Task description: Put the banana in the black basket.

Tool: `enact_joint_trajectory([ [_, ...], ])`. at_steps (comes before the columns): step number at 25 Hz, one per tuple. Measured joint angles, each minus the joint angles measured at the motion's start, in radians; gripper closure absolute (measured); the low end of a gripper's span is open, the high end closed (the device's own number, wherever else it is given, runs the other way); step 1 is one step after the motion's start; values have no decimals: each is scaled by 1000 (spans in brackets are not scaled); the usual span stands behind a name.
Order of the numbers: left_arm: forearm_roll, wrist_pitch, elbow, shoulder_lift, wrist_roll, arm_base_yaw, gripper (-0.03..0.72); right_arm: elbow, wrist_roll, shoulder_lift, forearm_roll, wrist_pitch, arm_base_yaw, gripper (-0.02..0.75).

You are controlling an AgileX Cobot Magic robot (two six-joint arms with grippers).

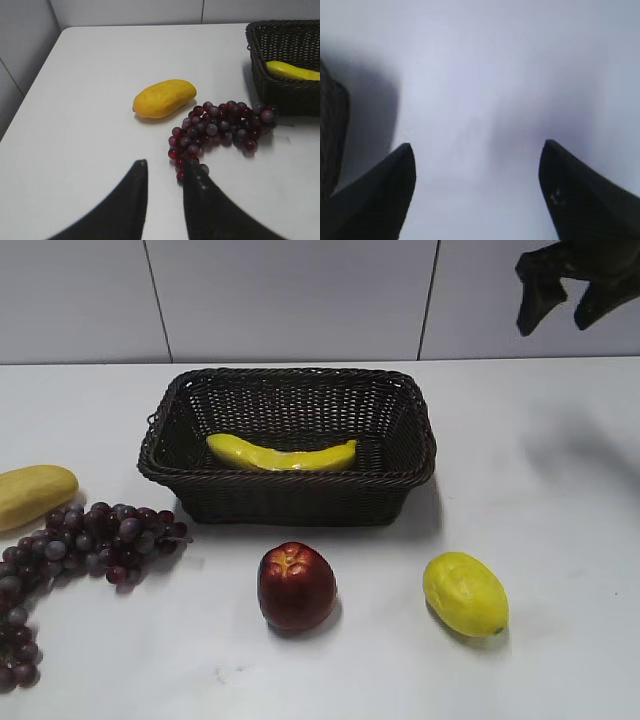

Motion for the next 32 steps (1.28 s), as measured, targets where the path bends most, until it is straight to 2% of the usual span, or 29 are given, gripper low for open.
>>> enact_joint_trajectory([
  [4, 0, 0, 0, 0, 0, 0, 449, 66, 12, -42, 15, -1, -52, 153],
  [9, 0, 0, 0, 0, 0, 0, 449, 258, 0, -170, 12, -1, -53, 154],
  [13, 0, 0, 0, 0, 0, 0, 449, 501, -1, -320, 12, -18, -53, 154],
  [22, 0, 0, 0, 0, 0, 0, 449, 1075, -17, -713, 12, -211, -53, 154],
  [26, 0, 0, 0, 0, 0, 0, 449, 1267, -41, -877, 12, -250, -53, 154],
  [32, 0, 0, 0, 0, 0, 0, 449, 1441, -42, -1083, 14, -263, -53, 154],
])
